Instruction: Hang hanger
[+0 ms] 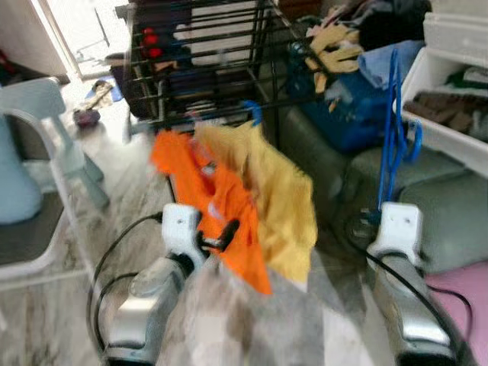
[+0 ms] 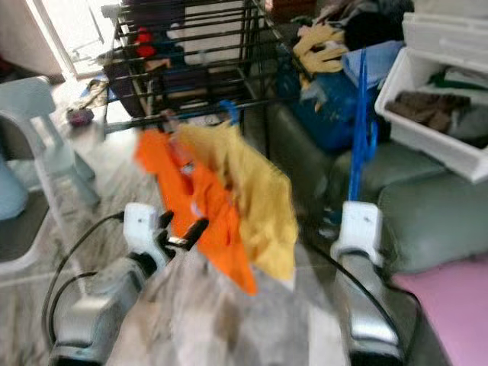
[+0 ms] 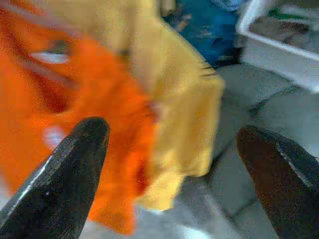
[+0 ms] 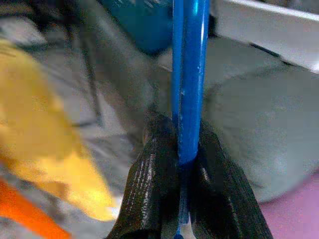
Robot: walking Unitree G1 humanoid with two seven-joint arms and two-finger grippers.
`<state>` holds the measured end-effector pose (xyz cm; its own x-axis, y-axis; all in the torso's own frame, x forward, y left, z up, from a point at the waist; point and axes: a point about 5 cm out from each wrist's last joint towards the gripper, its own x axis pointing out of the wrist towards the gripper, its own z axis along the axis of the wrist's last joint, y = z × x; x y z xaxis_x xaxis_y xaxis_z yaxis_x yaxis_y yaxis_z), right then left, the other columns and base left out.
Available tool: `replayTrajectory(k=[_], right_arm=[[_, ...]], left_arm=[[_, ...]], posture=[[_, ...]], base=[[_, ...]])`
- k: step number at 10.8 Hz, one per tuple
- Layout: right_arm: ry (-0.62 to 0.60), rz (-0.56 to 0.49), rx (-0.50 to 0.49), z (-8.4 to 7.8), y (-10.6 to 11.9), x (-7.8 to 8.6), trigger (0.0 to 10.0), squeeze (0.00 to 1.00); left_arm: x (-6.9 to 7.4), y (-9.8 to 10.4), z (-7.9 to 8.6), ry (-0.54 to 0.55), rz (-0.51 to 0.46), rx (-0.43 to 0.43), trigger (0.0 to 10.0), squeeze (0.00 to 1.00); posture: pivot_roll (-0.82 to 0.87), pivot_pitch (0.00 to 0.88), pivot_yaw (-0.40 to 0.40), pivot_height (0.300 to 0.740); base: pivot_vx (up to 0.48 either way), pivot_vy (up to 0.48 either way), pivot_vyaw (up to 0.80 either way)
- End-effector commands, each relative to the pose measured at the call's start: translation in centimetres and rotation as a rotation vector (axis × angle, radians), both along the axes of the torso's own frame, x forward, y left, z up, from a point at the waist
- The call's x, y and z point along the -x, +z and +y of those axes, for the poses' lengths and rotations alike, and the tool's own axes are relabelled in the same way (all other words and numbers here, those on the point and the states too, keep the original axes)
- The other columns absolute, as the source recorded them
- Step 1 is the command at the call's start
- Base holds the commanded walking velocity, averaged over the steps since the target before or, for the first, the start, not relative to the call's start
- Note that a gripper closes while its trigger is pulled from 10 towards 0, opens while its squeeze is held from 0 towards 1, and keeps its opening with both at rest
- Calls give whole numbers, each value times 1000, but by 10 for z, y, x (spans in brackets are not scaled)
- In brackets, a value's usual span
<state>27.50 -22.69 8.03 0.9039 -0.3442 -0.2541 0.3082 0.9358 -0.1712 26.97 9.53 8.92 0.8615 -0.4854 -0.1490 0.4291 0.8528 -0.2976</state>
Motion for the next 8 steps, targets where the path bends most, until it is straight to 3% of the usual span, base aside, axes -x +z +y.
replayTrajectory(k=[1, 5, 8], right_arm=[[-18, -6, 8, 2, 4, -3, 10000, 0], [-35, 126, -37, 2, -15, 1, 10000, 0], [-72, 244, -105, 5, -30, 10, 10000, 0]], left_arm=[[0, 0, 9, 19, 2, -23, 10000, 0], [0, -3, 11, 38, 23, -47, 10000, 0], [1, -2, 6, 2, 17, -77, 10000, 0]], posture=[[-169, 0, 11, 740], [-165, 0, 11, 740], [-165, 0, 14, 740]], base=[[311, 364, 0], [220, 382, 0], [0, 0, 0]])
